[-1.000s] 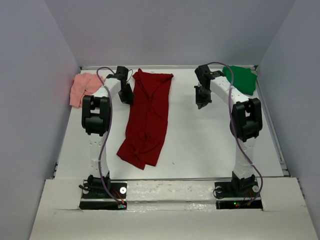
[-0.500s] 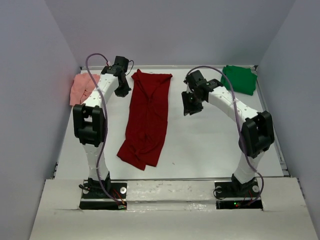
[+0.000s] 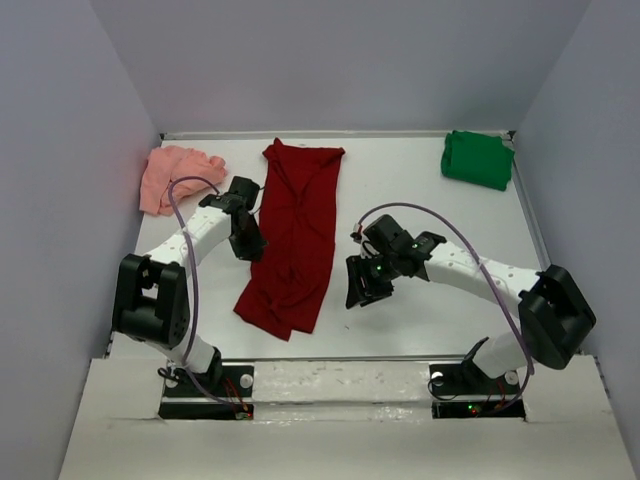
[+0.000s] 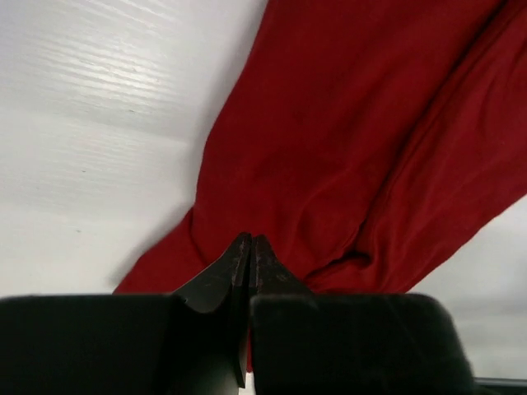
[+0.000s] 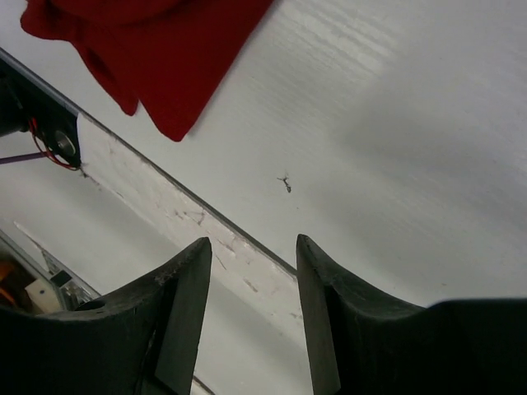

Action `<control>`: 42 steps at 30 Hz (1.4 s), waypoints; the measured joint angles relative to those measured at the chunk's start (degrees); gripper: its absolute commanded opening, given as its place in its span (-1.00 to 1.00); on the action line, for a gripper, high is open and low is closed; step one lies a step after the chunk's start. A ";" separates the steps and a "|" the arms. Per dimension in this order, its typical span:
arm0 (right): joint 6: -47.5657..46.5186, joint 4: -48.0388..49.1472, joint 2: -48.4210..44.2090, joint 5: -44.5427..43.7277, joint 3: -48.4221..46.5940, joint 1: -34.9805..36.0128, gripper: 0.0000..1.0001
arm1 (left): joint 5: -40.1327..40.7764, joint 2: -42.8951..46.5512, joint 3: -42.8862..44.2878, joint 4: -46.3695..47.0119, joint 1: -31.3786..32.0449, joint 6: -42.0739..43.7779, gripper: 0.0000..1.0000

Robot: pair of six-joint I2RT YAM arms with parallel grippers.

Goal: Fold and stack the t-shirts
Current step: Rotate the tshirt 90 degrees

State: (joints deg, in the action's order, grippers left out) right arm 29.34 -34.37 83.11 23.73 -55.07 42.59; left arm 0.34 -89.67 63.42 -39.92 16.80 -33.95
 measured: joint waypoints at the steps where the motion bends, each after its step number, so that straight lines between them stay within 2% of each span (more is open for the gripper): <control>1: 0.42 0.52 0.11 0.17 0.35 0.46 0.07 | -0.94 0.39 -0.63 0.44 0.09 -0.11 -0.78; 6: 2.62 4.72 0.52 0.98 0.85 2.51 0.08 | -1.64 3.23 -1.07 1.18 0.50 -0.22 -0.78; 12: 5.09 8.98 3.85 2.08 0.74 4.35 0.08 | 1.46 7.74 -3.10 0.50 0.50 -1.55 -0.75; 22: 7.43 13.97 20.20 2.86 -4.98 13.53 0.09 | 6.27 8.07 -2.93 -1.03 0.50 -3.17 -0.75; 36: 8.00 15.50 24.65 2.93 -10.49 14.08 0.05 | 7.56 6.97 1.09 -1.97 0.50 -1.44 -0.76; 37: 8.00 15.47 24.70 2.84 -10.58 14.08 0.03 | 7.61 6.97 1.11 -1.99 0.50 -1.40 -0.75; 40: 8.17 15.37 24.72 2.32 -10.67 14.08 -0.21 | 8.00 6.97 1.31 -2.56 0.50 -1.05 -0.75; 41: 8.52 15.34 24.72 2.12 -10.67 14.10 -0.45 | 8.22 6.97 1.62 -3.10 0.50 -0.94 -0.75; 42: 8.85 15.23 24.65 1.57 -10.67 14.12 -0.58 | 8.39 6.97 2.14 -3.63 0.50 -0.81 -0.75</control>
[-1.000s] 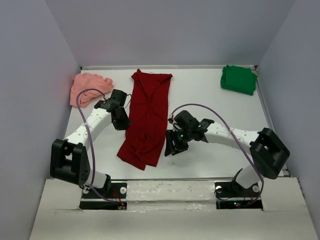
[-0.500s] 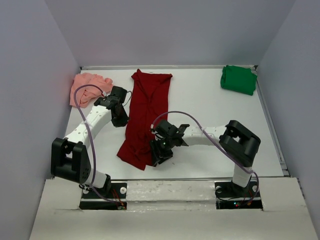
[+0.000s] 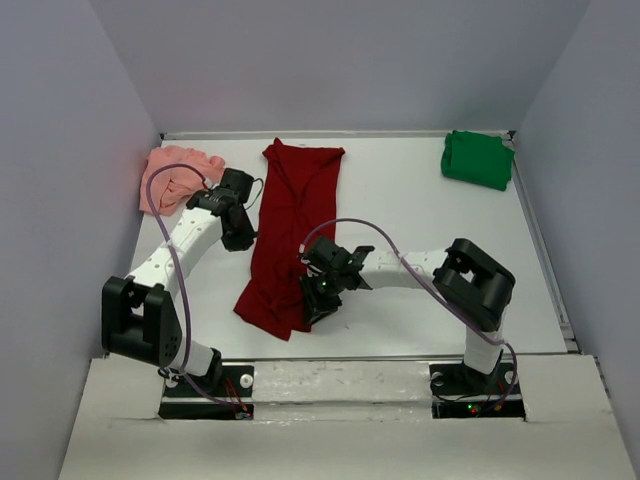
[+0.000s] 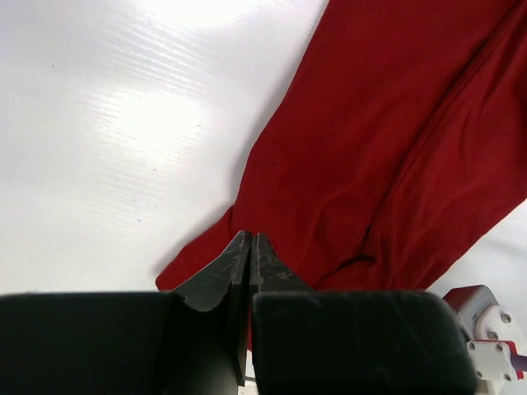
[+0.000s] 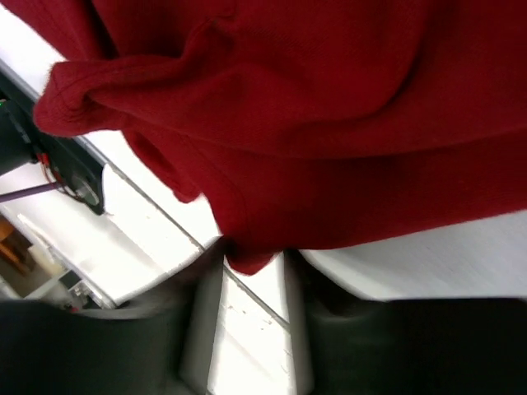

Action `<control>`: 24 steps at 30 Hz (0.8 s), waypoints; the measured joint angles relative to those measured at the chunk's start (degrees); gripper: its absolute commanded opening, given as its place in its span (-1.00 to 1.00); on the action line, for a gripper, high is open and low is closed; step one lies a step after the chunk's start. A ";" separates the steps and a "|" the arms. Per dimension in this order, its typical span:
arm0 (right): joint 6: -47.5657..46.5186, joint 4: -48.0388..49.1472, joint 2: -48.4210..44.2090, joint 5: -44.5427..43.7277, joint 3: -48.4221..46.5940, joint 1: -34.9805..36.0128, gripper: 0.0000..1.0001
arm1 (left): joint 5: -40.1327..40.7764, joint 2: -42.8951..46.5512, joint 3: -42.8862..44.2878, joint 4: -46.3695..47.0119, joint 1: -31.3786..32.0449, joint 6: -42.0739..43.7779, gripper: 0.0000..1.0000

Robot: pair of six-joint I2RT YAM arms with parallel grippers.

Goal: Fold and stack the t-shirts
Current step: Rotate the tshirt 90 degrees

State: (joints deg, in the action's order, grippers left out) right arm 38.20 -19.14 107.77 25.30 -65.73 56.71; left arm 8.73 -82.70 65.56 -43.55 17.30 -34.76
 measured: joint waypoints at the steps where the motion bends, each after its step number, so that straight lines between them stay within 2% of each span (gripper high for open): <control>1: 0.76 -0.20 -0.15 -0.85 0.00 0.13 -0.73 | 0.09 0.00 0.28 -0.22 0.00 0.07 -0.75; 2: 1.07 -0.46 -0.48 -1.75 0.00 0.33 -0.85 | 0.28 0.00 1.05 -0.55 0.00 0.20 -0.75; 5: 2.93 -1.79 -1.79 -4.72 -0.02 1.16 -0.86 | 0.35 0.00 2.91 -0.94 0.00 0.46 -0.75; 8: 5.42 -2.86 -3.96 -7.58 -0.24 2.38 -1.00 | 0.35 0.00 4.59 -1.33 0.00 0.90 -0.75; 16: 12.66 -6.38 -8.70 -15.89 -0.02 3.76 -1.00 | 0.33 0.00 5.86 -2.67 0.00 1.46 -0.75; 24: 18.49 -10.16 -13.62 -18.97 2.99 3.91 -1.00 | -0.26 0.00 6.49 -3.69 0.00 1.97 -0.75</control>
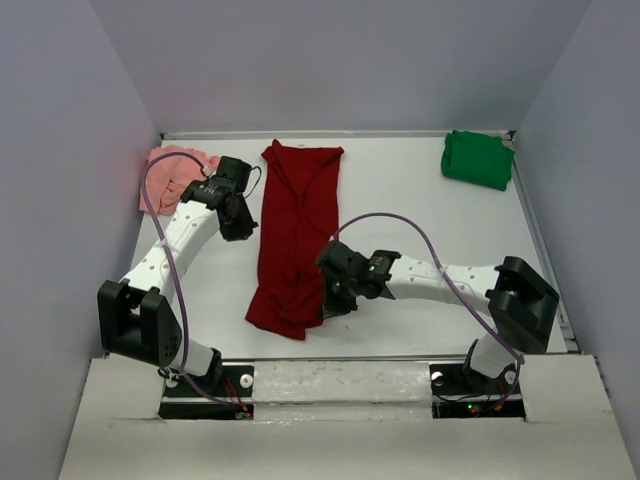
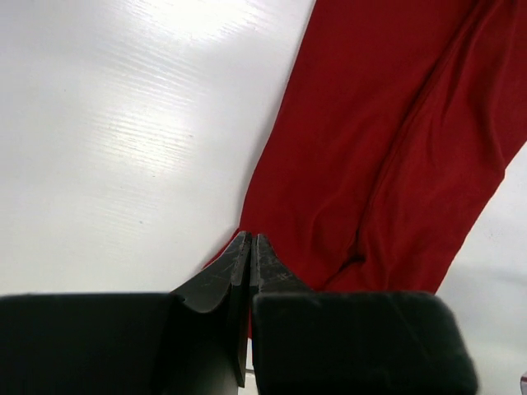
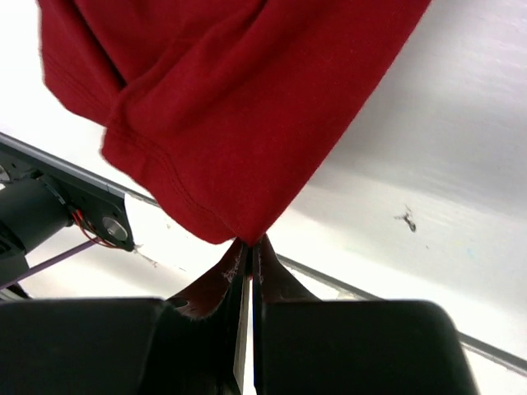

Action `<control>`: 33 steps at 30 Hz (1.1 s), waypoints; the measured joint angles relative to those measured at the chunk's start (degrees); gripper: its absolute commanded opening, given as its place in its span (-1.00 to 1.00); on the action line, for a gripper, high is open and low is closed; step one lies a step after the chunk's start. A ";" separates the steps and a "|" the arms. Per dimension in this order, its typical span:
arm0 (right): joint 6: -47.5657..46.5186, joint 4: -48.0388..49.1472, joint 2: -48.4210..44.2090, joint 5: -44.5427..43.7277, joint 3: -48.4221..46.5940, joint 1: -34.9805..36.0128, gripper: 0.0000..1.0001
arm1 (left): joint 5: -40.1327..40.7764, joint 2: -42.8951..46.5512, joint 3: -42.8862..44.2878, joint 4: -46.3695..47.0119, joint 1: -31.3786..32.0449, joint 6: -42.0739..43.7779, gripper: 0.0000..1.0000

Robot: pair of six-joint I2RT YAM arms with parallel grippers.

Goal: Fold and stack the t-shirts
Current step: Rotate the tshirt 90 degrees

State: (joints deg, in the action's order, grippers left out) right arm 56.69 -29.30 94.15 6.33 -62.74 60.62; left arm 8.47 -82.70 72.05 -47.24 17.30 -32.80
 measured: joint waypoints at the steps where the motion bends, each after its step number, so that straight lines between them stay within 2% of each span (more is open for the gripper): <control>1: 0.44 -0.52 -0.98 -0.42 0.42 0.11 -1.00 | -0.11 0.00 0.44 -0.33 0.00 0.02 -0.75; 11: 3.15 -4.52 -9.44 -1.46 7.06 0.74 -1.00 | -1.38 0.11 2.10 -1.09 0.00 0.42 -0.75; 16: 3.32 -6.99 -12.50 -1.55 9.38 0.96 -1.00 | -4.04 1.29 -0.22 0.28 0.02 0.63 -0.75; 17: 3.30 -7.28 -13.05 -1.62 9.86 0.96 -0.96 | -5.29 1.90 -1.79 0.72 0.11 0.66 -0.75; 19: 3.30 -7.98 -14.16 -1.68 10.86 0.96 -0.77 | -6.67 2.51 -3.65 0.83 0.39 0.66 -0.75; 22: 2.62 -9.03 -14.64 -2.34 11.26 0.96 -0.27 | -7.63 3.21 -7.91 1.81 2.16 0.61 -0.76; 24: 1.99 -9.55 -14.62 -3.15 11.26 0.98 -0.01 | -7.56 3.19 -9.75 1.88 3.10 0.57 -0.76; 26: 1.33 -10.14 -14.40 -3.65 11.17 0.98 0.17 | -7.43 3.19 -10.95 1.81 3.85 0.37 -0.76; 30: -0.37 -12.90 -12.85 -7.17 9.88 0.98 0.17 | -4.76 3.37 -10.82 1.64 4.26 -0.68 -0.76; 32: -1.11 -15.06 -12.48 -9.29 8.59 0.98 0.09 | -3.74 3.39 -9.60 1.55 4.35 -0.90 -0.76; 33: -1.64 -16.98 -12.11 -10.86 7.13 0.98 -0.03 | -3.54 3.39 -8.70 1.64 4.35 -0.90 -0.76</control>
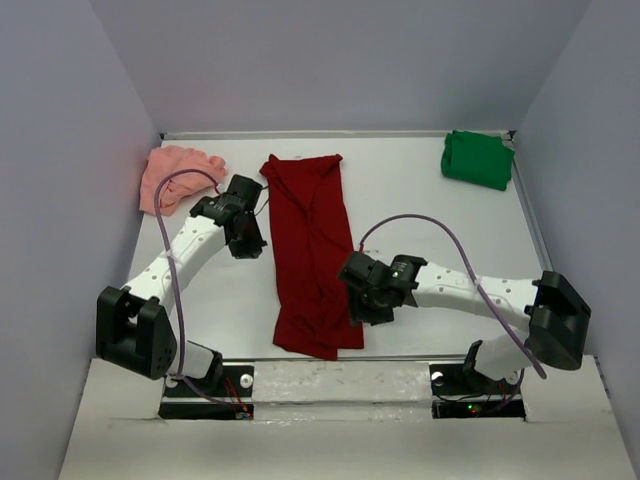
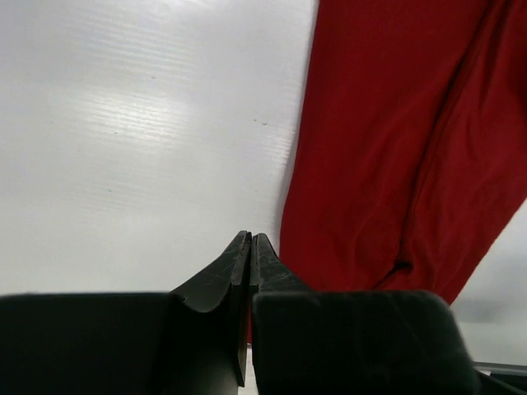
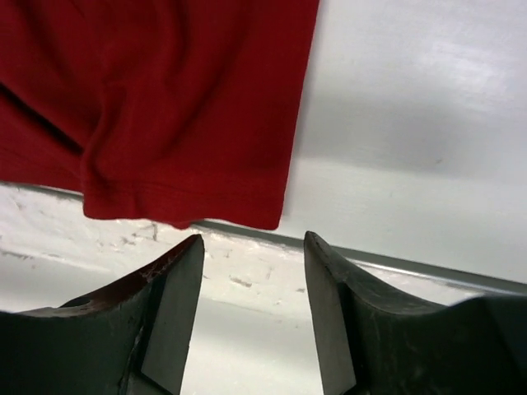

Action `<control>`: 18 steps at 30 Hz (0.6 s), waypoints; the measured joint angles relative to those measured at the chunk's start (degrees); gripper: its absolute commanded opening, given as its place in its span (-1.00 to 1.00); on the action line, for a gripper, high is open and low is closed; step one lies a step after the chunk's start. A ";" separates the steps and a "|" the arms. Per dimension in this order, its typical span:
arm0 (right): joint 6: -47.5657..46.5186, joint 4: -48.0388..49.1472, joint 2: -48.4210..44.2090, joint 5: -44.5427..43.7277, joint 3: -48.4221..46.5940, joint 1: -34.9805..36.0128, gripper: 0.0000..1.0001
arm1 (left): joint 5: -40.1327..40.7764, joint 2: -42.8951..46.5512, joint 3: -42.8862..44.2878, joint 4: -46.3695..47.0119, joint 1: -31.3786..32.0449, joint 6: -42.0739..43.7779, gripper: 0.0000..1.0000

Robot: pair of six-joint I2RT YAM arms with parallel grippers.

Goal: Fold and stack the t-shirts
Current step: Rotate the tshirt 90 degrees

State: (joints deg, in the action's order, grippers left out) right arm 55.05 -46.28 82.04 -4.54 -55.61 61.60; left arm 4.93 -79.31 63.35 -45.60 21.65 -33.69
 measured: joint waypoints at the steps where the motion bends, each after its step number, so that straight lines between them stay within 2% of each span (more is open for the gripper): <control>1: -0.66 -0.90 0.28 -1.07 -1.18 0.00 -0.13 | 0.07 0.00 0.74 0.09 0.00 0.09 -0.77; 2: -1.68 -2.19 0.96 -2.86 -3.50 0.00 -0.40 | 0.07 -0.09 2.16 0.04 0.02 0.24 -0.77; 3: -2.54 -3.85 1.92 -4.68 -6.38 -0.02 -0.54 | 0.04 -0.33 3.28 -0.09 0.04 0.44 -0.78; 5: -5.40 -5.31 4.61 -7.32 -12.00 -0.63 -1.00 | 0.00 -1.90 7.69 -0.66 0.11 1.25 -0.81; 7: -7.52 -6.51 7.34 -8.83 -17.40 -1.29 -1.00 | -0.20 -5.57 14.53 -0.22 0.15 2.51 -0.88; 11: -16.28 -6.29 18.12 -8.26 -32.37 -9.55 -1.00 | -0.76 -14.36 27.12 -0.09 0.15 5.62 -0.92; 16: -28.20 -4.00 32.85 -1.99 -51.30 -22.75 -1.00 | -4.17 -29.22 41.97 3.10 0.15 8.96 -0.91; 18: -32.00 -6.01 41.94 2.25 -64.08 -27.56 -1.00 | -5.11 -34.56 45.46 3.08 0.15 9.51 -0.91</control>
State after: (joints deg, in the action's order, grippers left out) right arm 23.05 -52.29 123.98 -2.28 -119.70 34.04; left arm -0.19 -113.86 108.81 -42.52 21.80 -24.18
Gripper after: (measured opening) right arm 0.010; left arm 0.054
